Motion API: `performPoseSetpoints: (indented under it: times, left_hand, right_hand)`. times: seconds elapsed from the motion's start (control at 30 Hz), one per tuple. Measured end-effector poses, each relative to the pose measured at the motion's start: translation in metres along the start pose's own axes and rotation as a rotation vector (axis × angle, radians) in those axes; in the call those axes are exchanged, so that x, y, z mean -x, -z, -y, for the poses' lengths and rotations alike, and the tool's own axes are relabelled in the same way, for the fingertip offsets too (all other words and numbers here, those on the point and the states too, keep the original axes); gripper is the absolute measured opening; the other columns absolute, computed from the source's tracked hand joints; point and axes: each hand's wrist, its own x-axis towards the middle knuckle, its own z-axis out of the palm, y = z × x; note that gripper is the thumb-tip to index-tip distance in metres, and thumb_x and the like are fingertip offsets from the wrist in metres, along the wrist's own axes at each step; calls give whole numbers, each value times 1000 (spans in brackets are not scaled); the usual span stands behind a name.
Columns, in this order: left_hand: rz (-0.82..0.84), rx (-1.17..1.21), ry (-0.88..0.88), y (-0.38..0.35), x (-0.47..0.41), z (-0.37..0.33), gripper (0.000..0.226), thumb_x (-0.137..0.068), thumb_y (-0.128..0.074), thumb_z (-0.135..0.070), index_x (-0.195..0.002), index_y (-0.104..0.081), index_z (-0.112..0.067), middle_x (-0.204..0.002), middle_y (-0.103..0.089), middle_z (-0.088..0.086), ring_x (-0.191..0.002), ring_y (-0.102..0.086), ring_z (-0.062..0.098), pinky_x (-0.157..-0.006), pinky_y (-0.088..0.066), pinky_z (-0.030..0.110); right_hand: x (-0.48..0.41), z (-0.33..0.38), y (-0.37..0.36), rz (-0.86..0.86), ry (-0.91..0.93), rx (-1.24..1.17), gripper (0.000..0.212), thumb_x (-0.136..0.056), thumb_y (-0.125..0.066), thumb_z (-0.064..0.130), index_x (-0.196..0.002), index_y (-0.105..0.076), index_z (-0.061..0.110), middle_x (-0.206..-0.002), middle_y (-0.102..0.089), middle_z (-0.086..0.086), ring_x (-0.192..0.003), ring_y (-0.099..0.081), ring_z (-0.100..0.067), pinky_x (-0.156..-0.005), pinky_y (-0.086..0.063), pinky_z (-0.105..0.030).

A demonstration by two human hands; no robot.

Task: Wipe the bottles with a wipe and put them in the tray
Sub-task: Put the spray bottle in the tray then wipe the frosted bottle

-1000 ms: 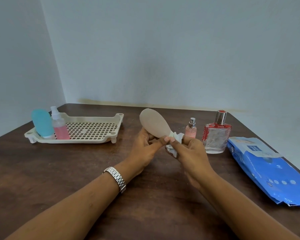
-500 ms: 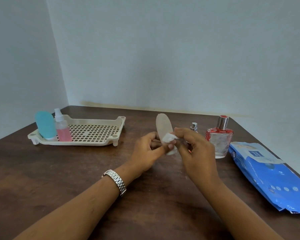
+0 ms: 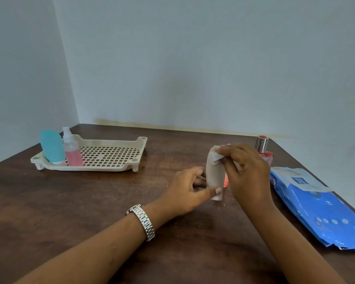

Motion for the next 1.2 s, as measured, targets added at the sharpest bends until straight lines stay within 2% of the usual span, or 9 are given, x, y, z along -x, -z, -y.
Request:
performPoseSetpoints:
  times: [0.2,0.33,0.4,0.53,0.67,0.77,0.9,1.1,1.2]
  left_hand:
    - [15,-78,-32,0,2,-3,44,-82,-74,-30,-115,-61,-5,-109,-71,1,-96,-69,7,-81,-57,43]
    - [-4,-79,-13,4,1,-2,36,-85,-72,-27,-113,-62,-7,-103,-73,4,-91,-70,10,-80,-57,42]
    - [-31,-64,17,9,0,0,33,-86,-71,-23,-112,-62,-5,-99,-74,6,-89,-71,13,-80,-57,44]
    - [-68,-39,63,22,-3,5,32,-84,-72,-23,-110,-62,-6,-95,-74,9,-89,-72,21,-80,-56,52]
    - [-75,-28,90,26,-5,5,31,-84,-72,-18,-111,-62,-7,-95,-74,9,-90,-71,20,-83,-55,51]
    - [-42,-2,94,24,-5,4,36,-85,-71,-18,-117,-60,-6,-98,-74,8,-92,-71,17,-85,-56,44]
    - [12,48,71,21,-3,4,35,-85,-70,-16,-117,-60,-6,-100,-74,7,-94,-71,16,-82,-56,32]
    - [83,82,72,14,-2,2,32,-87,-68,-17,-117,-59,-12,-103,-73,8,-94,-70,16,-85,-57,34]
    - [42,151,90,17,-4,6,32,-88,-66,-13,-119,-59,-7,-100,-73,12,-92,-71,20,-82,-57,30]
  right_hand:
    - [-1,-7,0,-51,-85,-41,25,-78,-67,-7,-97,-71,8,-95,-69,-5,-88,-60,-14,-76,-42,-13]
    - [3,-5,-3,72,-22,-37,24,-76,-66,-6,-95,-72,8,-95,-68,-5,-90,-54,-8,-78,-36,-8]
    - [5,-3,-7,151,1,-76,24,-76,-64,-2,-95,-72,10,-95,-68,-2,-91,-54,-4,-79,-39,-5]
    - [9,-2,-11,271,55,-136,25,-77,-62,1,-96,-73,13,-97,-69,3,-94,-53,1,-85,-39,-6]
    - [9,-4,-11,327,81,-141,26,-78,-69,-1,-98,-73,16,-99,-68,5,-94,-56,1,-84,-42,-8]
    - [9,-3,-9,311,99,-113,24,-77,-69,-2,-95,-72,13,-98,-69,2,-92,-58,-4,-83,-42,-9]
    - [9,-2,-8,220,102,-59,21,-77,-63,-2,-92,-71,10,-94,-68,0,-89,-59,-10,-78,-45,-19]
    - [4,-4,-4,65,-13,-23,24,-76,-65,-11,-91,-70,7,-93,-67,-5,-86,-53,-8,-77,-37,-9]
    - [5,-5,-8,97,-61,-67,25,-77,-63,-10,-92,-69,10,-93,-63,3,-86,-52,0,-72,-40,-5]
